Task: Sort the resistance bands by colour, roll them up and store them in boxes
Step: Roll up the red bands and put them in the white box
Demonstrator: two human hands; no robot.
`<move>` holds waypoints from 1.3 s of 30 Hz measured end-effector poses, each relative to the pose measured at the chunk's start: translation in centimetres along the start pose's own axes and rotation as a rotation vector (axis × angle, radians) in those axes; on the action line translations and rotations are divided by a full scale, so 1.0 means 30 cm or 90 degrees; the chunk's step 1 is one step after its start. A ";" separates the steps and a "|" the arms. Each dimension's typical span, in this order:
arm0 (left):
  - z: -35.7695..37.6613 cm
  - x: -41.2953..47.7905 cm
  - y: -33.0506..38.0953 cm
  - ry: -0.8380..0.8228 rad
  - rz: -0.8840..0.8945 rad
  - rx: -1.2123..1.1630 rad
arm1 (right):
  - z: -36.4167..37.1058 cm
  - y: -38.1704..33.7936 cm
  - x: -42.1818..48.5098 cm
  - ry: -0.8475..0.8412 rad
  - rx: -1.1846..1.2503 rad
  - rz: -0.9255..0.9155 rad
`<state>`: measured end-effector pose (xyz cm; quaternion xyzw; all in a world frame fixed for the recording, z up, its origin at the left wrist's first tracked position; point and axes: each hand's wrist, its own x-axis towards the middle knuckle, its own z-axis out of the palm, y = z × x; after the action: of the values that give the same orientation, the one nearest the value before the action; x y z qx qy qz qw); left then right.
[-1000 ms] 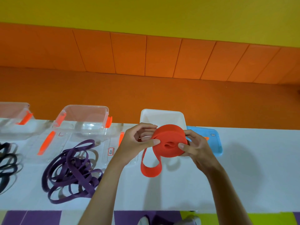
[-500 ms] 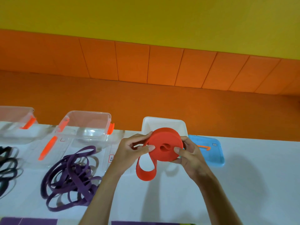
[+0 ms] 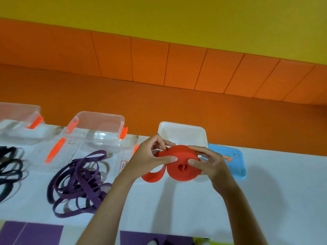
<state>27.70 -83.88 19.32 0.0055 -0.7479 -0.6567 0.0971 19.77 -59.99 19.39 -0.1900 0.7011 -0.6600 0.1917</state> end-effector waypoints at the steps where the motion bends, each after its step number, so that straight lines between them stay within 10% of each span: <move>1: -0.001 -0.003 -0.003 0.001 -0.004 0.017 | -0.003 0.006 -0.006 0.018 0.011 -0.001; 29: 0.206 0.035 -0.149 0.294 -0.142 -0.225 | 0.123 0.132 0.102 0.253 0.387 0.100; 39: 0.144 0.289 -0.265 0.281 -0.239 -0.137 | -0.022 0.242 0.287 0.294 0.114 0.205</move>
<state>17.60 -81.92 12.18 0.2759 -0.6207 -0.7215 0.1341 11.97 -63.48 12.03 0.0969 0.6861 -0.7062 0.1452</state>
